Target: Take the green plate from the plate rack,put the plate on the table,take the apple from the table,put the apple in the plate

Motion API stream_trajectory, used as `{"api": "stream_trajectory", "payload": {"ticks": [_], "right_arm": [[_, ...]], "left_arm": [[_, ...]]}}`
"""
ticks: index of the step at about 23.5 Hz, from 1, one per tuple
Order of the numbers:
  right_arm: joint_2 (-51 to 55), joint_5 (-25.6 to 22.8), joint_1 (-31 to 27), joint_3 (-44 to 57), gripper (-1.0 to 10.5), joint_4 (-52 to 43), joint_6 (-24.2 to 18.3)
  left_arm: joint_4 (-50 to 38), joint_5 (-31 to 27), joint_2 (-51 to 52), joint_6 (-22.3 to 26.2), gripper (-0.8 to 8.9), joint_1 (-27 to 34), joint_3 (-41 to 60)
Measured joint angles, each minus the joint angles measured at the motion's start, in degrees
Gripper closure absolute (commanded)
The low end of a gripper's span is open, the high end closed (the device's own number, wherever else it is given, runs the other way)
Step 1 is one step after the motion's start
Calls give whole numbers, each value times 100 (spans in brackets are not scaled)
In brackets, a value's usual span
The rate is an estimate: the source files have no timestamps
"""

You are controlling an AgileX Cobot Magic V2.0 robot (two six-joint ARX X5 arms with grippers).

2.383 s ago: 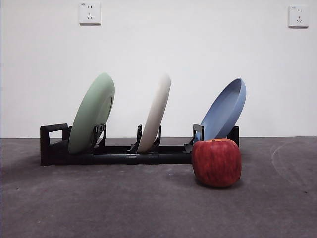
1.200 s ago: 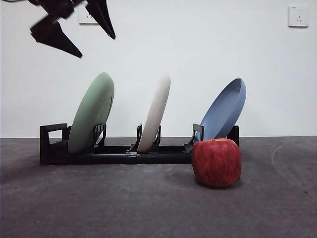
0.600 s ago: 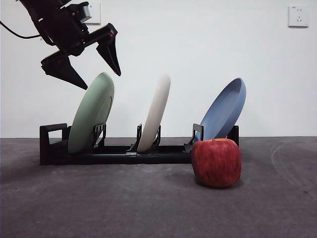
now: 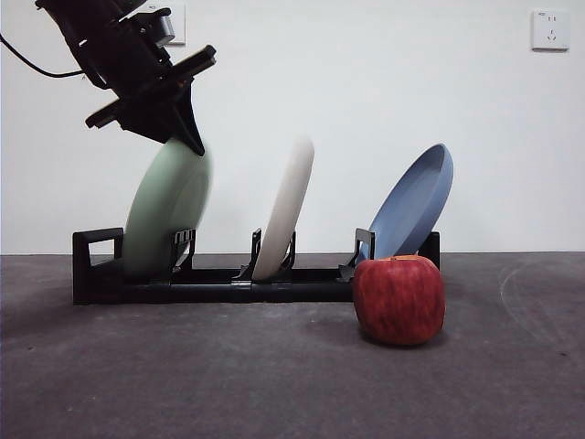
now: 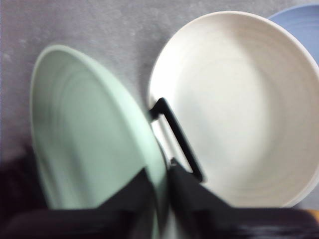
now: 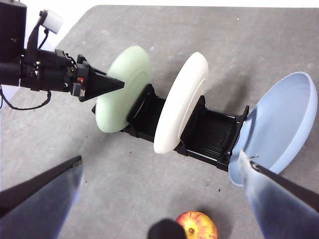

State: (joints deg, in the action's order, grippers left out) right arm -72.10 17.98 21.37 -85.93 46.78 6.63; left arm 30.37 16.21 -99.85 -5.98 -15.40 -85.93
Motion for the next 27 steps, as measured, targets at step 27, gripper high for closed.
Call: {"api": "stream_trajectory", "payload": {"ticks": [27], "right_arm": [[0,-20,0,-2,383,31,44]], "left_arm": [[4605,-426,1095,1209,822,-1379,-4725]]}}
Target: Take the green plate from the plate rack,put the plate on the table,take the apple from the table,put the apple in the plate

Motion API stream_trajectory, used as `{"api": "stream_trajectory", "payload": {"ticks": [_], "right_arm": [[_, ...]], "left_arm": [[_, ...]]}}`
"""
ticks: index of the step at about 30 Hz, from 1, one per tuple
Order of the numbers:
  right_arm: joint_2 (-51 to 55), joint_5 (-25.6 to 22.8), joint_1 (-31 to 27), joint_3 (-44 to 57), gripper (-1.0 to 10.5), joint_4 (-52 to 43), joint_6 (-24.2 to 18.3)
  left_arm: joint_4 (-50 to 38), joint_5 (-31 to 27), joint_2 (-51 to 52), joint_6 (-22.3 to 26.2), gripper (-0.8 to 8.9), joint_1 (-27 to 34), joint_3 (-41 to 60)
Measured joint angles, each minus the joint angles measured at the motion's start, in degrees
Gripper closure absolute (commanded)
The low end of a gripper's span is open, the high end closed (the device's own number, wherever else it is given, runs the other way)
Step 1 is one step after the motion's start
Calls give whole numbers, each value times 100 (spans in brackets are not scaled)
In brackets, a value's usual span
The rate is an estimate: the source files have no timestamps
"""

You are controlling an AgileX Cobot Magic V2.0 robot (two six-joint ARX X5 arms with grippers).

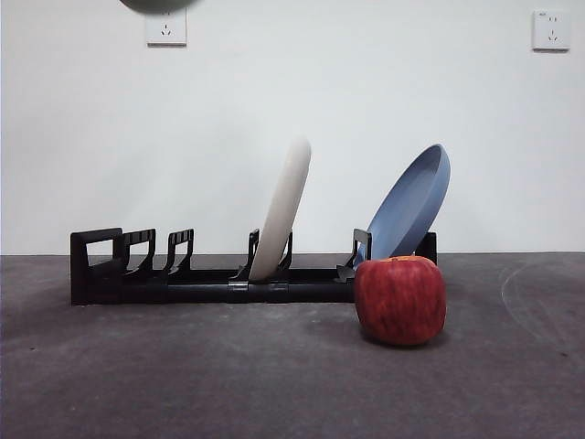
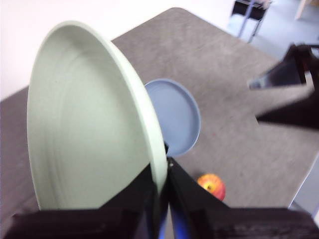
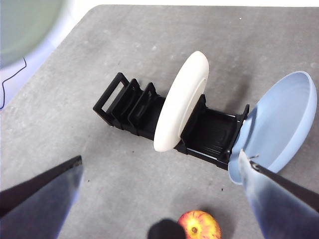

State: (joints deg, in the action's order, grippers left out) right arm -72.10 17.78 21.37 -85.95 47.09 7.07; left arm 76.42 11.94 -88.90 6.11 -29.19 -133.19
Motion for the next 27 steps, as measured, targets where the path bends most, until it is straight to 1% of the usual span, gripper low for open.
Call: {"api": "stream_trajectory", "payload": {"ticks": [3,7,10,14,16,18,20,21,25,26,27], "right_arm": [[0,-2,-2,0,383,2,-2],[0,-2,0,0,383,0,-2],[0,-2,0,0,383,11,-2],[0,-4,0,0,383,129,0],[0,-4,0,0,383,168,0],[0,-2,0,0,383,262,0],[0,-2,0,0,383,341,0],[0,-2,0,0,383,378,0],[0,-2,0,0,383,490,0],[0,-4,0,0,383,538,0],[0,-2,0,0,383,566,0]], "left_arm": [[0,-503,798,4,822,-516,822],[2,-802,1792,-149,822,-1176,2221],[2,-1169,2400,-466,822,-1600,3362],[-28,-1858,3038,-1029,822,-2094,4817],[-260,-2249,3300,-1316,822,-2297,5490],[-651,-2780,3497,-1574,822,-2457,6159],[-1130,-3176,3558,-1720,822,-2546,6756],[-1438,-3248,3554,-1775,822,-2564,7064],[-2800,-3235,3276,-1856,822,-2643,8043],[-3311,-3296,3049,-1867,822,-2662,8286],[-3595,-3460,2809,-1862,822,-2667,8345]]}}
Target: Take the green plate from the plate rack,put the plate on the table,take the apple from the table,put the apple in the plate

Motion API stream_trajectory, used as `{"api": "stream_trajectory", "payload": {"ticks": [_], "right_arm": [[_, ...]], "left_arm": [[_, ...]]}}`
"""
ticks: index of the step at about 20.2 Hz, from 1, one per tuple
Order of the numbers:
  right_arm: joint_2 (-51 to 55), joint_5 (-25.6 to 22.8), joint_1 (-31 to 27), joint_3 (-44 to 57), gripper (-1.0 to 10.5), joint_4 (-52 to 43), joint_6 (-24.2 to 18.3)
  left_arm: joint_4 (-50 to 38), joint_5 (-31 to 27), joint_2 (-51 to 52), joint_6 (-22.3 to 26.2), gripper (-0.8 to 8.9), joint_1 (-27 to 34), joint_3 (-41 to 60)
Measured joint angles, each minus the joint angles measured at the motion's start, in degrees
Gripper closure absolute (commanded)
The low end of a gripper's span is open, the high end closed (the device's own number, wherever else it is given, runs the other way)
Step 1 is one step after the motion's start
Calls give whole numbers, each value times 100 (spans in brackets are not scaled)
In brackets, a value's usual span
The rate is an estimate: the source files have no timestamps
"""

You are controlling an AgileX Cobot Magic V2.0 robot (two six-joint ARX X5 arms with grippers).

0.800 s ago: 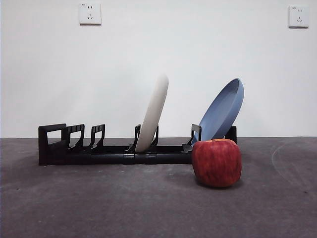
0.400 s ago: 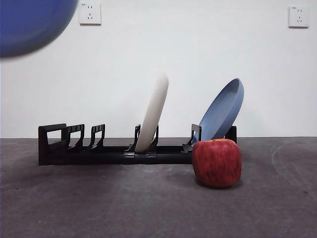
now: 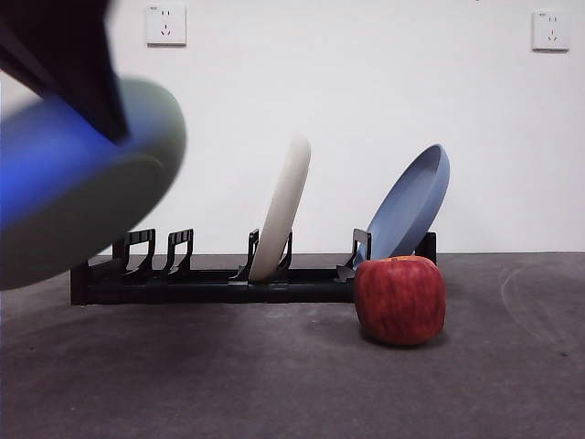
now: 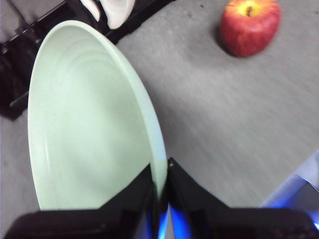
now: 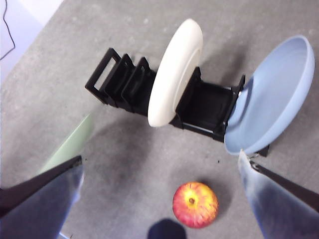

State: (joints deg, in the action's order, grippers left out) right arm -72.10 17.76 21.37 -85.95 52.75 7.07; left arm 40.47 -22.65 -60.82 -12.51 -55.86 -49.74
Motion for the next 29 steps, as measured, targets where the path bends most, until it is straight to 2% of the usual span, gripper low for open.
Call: {"api": "stream_trajectory", "payload": {"ticks": [1,4,10,16,29], "right_arm": [[0,0,0,0,383,11,0],[0,-2,0,0,383,133,0],[0,-2,0,0,383,538,-4],[0,-7,0,0,383,791,-70],[0,-4,0,0,383,870,-94]], "left_arm": [[-352,-212,-308,22,822,2,-2],[-1010,-151,-1110,79,822,7,-9],[-1325,166,-2503,426,822,0,-94],[-1279,872,-2813,588,822,28,-109],[-1217,1051,-2830,590,800,72,-118]]}}
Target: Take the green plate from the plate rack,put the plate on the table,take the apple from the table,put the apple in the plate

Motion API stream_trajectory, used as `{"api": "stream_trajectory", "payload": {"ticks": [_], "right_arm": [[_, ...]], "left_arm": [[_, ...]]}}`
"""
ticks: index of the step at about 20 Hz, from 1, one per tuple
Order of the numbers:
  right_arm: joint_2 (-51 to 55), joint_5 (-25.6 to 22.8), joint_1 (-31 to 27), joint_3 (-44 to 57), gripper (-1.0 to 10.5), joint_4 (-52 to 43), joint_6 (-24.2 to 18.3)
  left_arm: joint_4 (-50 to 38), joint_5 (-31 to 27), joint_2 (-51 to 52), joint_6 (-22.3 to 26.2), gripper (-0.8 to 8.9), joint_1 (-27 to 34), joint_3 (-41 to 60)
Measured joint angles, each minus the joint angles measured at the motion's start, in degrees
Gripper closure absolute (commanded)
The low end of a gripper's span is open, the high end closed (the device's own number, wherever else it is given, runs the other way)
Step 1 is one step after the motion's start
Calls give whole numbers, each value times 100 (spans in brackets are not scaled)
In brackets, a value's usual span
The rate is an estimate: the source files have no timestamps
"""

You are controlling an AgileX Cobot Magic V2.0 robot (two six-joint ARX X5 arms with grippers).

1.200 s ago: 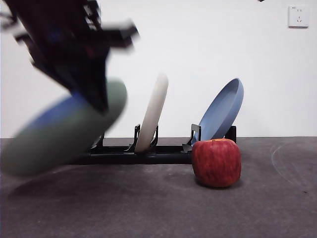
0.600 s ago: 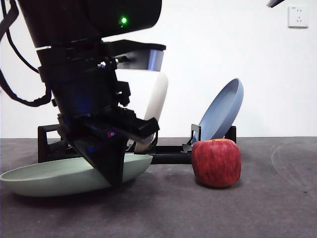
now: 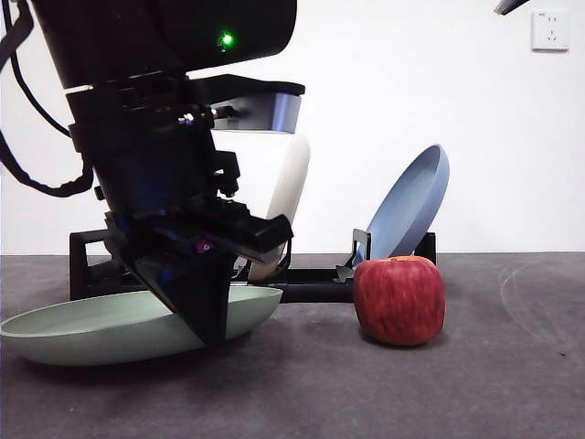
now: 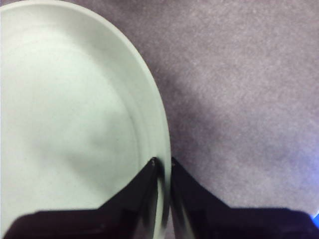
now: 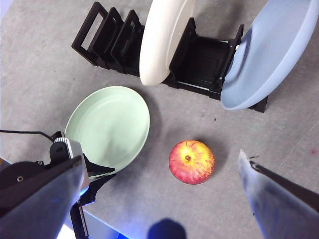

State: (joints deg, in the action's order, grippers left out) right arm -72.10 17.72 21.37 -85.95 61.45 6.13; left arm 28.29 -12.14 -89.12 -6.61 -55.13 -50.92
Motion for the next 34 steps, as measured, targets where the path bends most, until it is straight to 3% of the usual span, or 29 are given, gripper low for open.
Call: {"api": "stream_trajectory", "payload": {"ticks": [3,4,12,19,24,28,31,34], "right_arm": [[0,0,0,0,383,20,-17],[0,0,0,0,383,28,-17],[0,-2,0,0,383,221,-149],[0,-24,0,0,384,1305,-555],[63,-170,546,315,384,1613,-743],[68,-852,1366,1316,384,638,-389],[-39,-1528,1856,2072,384,-625,26],[-459,-2155,1930,2194,382,-1346,168]], "left_arm": [[52,293,-17,-136,584,70,2],[131,461,-57,-243,562,76,42],[741,511,247,-417,560,140,-162],[2153,544,2057,-186,561,140,-2138],[3484,1506,3051,269,561,140,-3842],[4732,1685,3539,463,561,140,-4671],[4791,1993,4100,466,561,140,-4704],[4791,2118,4568,415,561,140,-4710]]}}
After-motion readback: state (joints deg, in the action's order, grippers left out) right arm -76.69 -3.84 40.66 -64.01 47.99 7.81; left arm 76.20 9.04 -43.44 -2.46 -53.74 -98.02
